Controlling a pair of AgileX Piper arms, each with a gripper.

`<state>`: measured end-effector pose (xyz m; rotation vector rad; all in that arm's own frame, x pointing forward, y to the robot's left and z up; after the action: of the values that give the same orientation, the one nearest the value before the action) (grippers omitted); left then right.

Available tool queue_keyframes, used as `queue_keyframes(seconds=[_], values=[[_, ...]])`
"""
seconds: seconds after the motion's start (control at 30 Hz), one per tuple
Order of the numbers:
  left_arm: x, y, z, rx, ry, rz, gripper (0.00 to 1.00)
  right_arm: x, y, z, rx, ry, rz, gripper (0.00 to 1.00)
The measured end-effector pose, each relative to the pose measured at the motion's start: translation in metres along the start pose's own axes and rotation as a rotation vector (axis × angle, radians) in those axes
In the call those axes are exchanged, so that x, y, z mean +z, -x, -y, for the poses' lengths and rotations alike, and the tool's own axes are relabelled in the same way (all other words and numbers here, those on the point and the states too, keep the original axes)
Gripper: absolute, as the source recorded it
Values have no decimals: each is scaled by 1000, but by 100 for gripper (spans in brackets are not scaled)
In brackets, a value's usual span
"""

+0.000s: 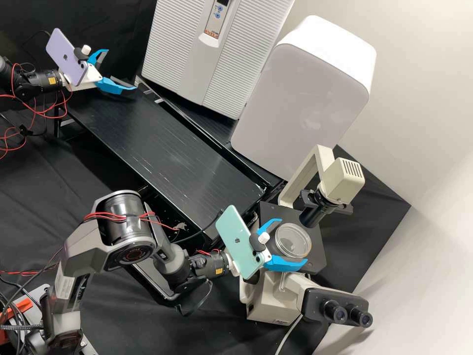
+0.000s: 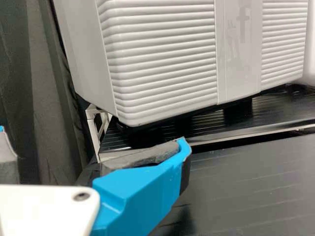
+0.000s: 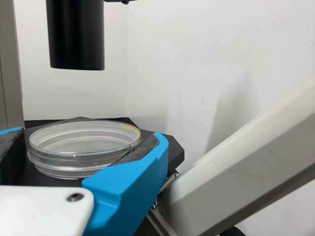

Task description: Place the petri dish on the bench

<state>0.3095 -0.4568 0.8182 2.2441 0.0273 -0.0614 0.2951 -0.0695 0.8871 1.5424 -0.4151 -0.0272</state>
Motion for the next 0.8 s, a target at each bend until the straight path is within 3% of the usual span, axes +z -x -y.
queue_keyframes(seconds=[0.1, 0.33, 0.5, 0.8], values=[[0, 0, 0, 0, 0, 0, 100, -1, 2, 0, -3, -6, -3, 0], [0, 0, 0, 0, 0, 0, 100, -18, 18, 2, -28, -62, -53, 0], [0, 0, 0, 0, 0, 0, 100, -35, 32, 7, -70, -66, -124, 0], [0, 0, 0, 0, 0, 0, 100, -41, 41, 11, -106, -57, -147, 0]])
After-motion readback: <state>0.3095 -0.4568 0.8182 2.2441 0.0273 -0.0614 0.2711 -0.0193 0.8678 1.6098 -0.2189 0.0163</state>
